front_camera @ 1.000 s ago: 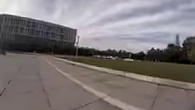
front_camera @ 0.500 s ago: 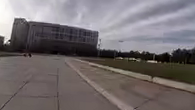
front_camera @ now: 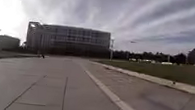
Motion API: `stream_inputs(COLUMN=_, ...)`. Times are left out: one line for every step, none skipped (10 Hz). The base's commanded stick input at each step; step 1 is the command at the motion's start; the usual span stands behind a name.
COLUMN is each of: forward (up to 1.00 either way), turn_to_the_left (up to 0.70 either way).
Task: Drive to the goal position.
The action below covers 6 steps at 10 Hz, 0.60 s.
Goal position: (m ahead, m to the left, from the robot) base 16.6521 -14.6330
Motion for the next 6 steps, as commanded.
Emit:
stream_inputs(forward=0.70, turn_to_the_left=0.00)
stream_inputs(forward=0.70, turn_to_the_left=0.00)
stream_inputs(forward=0.70, turn_to_the_left=0.00)
stream_inputs(forward=0.70, turn_to_the_left=0.00)
stream_inputs(forward=0.70, turn_to_the_left=0.00)
stream_inputs(forward=0.70, turn_to_the_left=0.00)
